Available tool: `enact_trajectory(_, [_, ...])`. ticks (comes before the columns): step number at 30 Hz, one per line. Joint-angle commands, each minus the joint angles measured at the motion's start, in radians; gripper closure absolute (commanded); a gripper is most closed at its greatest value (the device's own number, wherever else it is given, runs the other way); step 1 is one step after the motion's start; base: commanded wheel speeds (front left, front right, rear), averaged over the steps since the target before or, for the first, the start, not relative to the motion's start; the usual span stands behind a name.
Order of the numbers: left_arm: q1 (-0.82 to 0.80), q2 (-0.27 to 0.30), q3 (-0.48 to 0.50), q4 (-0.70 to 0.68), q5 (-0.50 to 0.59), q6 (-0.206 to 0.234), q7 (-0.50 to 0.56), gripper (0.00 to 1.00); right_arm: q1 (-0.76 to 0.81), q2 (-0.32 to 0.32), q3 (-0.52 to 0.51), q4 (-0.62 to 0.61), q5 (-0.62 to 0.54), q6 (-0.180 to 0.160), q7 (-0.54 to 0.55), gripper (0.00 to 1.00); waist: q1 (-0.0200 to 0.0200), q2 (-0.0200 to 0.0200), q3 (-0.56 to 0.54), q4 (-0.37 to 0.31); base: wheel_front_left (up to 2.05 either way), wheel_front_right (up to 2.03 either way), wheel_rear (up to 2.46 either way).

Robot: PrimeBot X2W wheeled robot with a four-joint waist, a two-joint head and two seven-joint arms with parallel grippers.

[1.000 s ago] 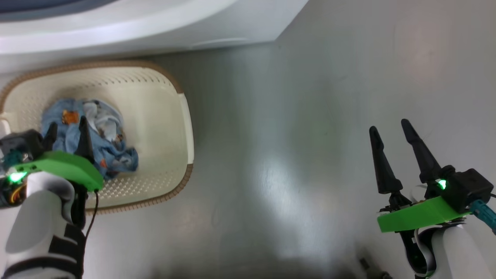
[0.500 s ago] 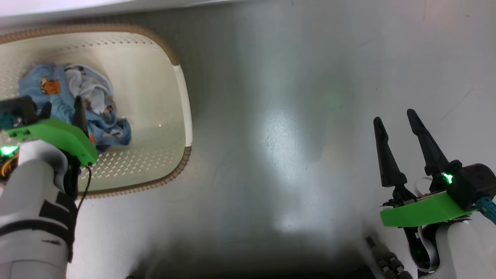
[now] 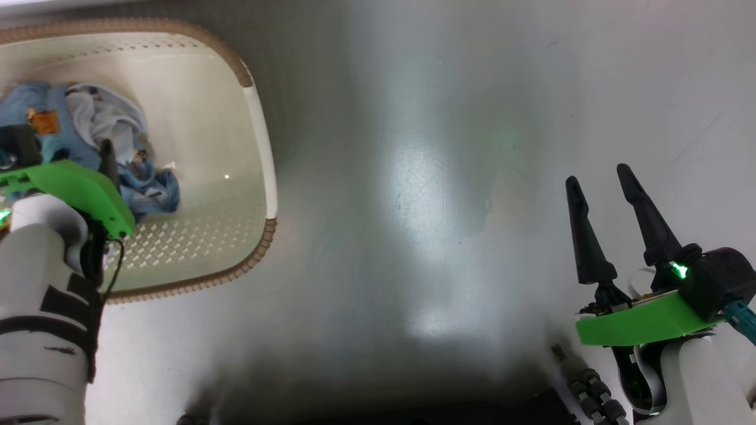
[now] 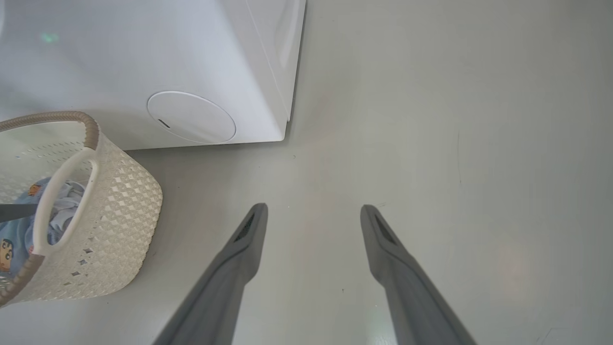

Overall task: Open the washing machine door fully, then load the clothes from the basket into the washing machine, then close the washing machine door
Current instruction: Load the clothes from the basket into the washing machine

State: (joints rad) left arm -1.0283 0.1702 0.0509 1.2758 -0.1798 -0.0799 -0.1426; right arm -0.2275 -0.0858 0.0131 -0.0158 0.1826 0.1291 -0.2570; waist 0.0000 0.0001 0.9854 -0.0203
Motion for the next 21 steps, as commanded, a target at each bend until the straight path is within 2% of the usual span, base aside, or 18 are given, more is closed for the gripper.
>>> enact_trajectory(1, [0.026,0.06,0.01,0.0,0.0,0.014,0.007,0.0,0.025,0.006,0.024,-0.02,-0.012,0.002,-0.005,0.0,0.0,-0.0001,0.005,-0.007,0.0,0.0,0.0])
enact_trajectory(7, [0.031,0.066,-0.003,0.01,0.004,0.08,0.113,0.0,0.042,-0.002,0.022,-0.023,-0.014,0.002,-0.005,0.0,0.0,-0.0001,0.0,-0.021,0.0,0.0,0.0])
enact_trajectory(8, [0.034,0.064,0.0,0.011,-0.002,0.087,0.129,0.04,0.043,-0.002,0.023,-0.024,-0.014,0.002,-0.005,0.0,0.0,-0.0001,-0.001,-0.022,0.0,0.0,0.0])
enact_trajectory(9, [0.035,0.063,0.001,0.012,-0.005,0.091,0.136,0.62,0.043,-0.002,0.023,-0.026,-0.013,0.002,-0.005,0.0,0.0,-0.0001,-0.002,-0.024,0.0,0.0,0.0])
enact_trajectory(10, [0.037,0.063,0.001,0.012,-0.006,0.095,0.139,1.0,0.043,-0.002,0.024,-0.027,-0.013,0.002,-0.005,0.0,0.0,-0.0001,-0.003,-0.025,0.0,0.0,0.0])
enact_trajectory(15, [0.045,0.057,0.005,0.013,-0.022,0.1,0.13,1.0,0.038,-0.003,0.022,-0.033,-0.009,0.002,-0.005,0.0,0.0,-0.0001,-0.006,-0.026,0.0,0.0,0.0])
enact_trajectory(21, [0.047,0.051,0.003,0.01,-0.034,0.087,0.04,1.0,0.015,-0.003,0.017,-0.037,-0.007,0.002,-0.005,0.0,0.0,-0.0001,-0.022,-0.018,0.0,0.0,0.0])
